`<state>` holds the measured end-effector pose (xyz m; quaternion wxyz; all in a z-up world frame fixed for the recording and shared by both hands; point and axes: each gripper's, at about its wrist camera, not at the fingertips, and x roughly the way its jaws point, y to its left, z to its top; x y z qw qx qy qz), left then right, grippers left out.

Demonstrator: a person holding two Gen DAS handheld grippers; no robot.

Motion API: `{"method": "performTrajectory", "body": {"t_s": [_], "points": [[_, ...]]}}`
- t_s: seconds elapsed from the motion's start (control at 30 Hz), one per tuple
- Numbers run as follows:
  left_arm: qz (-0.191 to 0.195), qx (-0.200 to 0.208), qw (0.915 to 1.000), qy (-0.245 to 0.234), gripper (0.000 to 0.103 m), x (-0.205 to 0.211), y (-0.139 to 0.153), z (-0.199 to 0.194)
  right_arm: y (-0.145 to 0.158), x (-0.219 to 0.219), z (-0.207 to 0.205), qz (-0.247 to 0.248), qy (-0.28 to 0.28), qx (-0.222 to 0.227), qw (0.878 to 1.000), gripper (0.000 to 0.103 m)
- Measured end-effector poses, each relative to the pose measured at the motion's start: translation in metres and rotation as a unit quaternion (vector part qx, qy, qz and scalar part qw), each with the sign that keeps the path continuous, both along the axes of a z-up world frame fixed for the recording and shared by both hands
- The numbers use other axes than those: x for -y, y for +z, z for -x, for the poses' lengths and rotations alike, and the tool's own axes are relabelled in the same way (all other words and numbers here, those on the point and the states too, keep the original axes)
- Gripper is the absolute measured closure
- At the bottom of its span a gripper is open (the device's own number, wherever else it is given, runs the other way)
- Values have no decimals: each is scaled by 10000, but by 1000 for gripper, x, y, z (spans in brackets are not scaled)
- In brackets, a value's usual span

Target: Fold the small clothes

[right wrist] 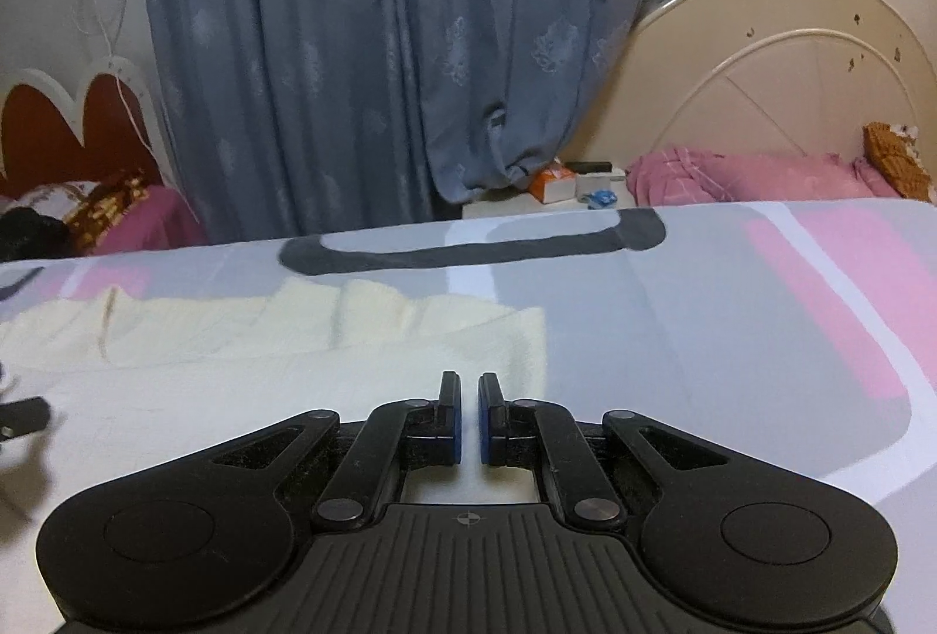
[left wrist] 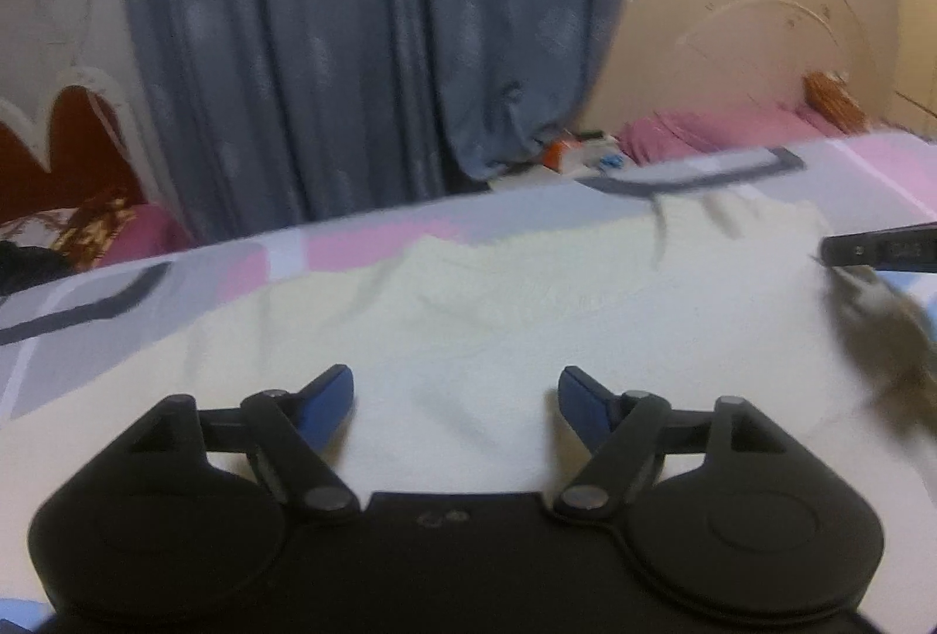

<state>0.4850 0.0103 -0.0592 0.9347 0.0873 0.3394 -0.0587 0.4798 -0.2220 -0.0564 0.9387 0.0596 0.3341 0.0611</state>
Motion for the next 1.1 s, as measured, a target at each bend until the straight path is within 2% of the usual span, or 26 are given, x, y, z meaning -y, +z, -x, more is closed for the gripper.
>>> {"method": "performTrajectory", "body": {"t_s": [0.1,0.27,0.4,0.57,0.67,0.77,0.83,0.9,0.93,1.0,1.1], "points": [[-35,-176,9998,-67,28,3,-6,5,-4,0,15,-47,-106,-205,9997,98],[130,-288,9995,38,27,-13,-11,26,-5,4,65,-73,-135,-202,9997,98],[151,-322,9993,72,25,-21,-9,34,-3,2,88,53,-164,-163,9997,98],[57,-339,9994,67,25,-27,-11,41,-3,2,97,85,-186,-260,9995,98],[10,-325,9994,70,23,-31,-12,40,1,7,99,-108,-262,-151,9995,98],[-13,-333,9994,113,25,-34,-8,41,-7,8,95,-118,-275,-336,9990,98],[28,-195,9996,178,26,-36,-3,44,2,7,99,-73,-296,-224,9993,98],[103,-284,9994,151,25,-37,-8,41,8,-1,101,-6,-190,-37,9998,98],[96,-406,9990,160,24,-37,-13,37,6,-7,99,43,-76,-19,10000,98],[182,-405,9988,187,23,-40,-14,36,-3,-14,93,181,-67,-200,9996,98],[203,-386,9988,203,23,-42,-11,38,0,-14,95,118,-133,-142,9997,98]]}}
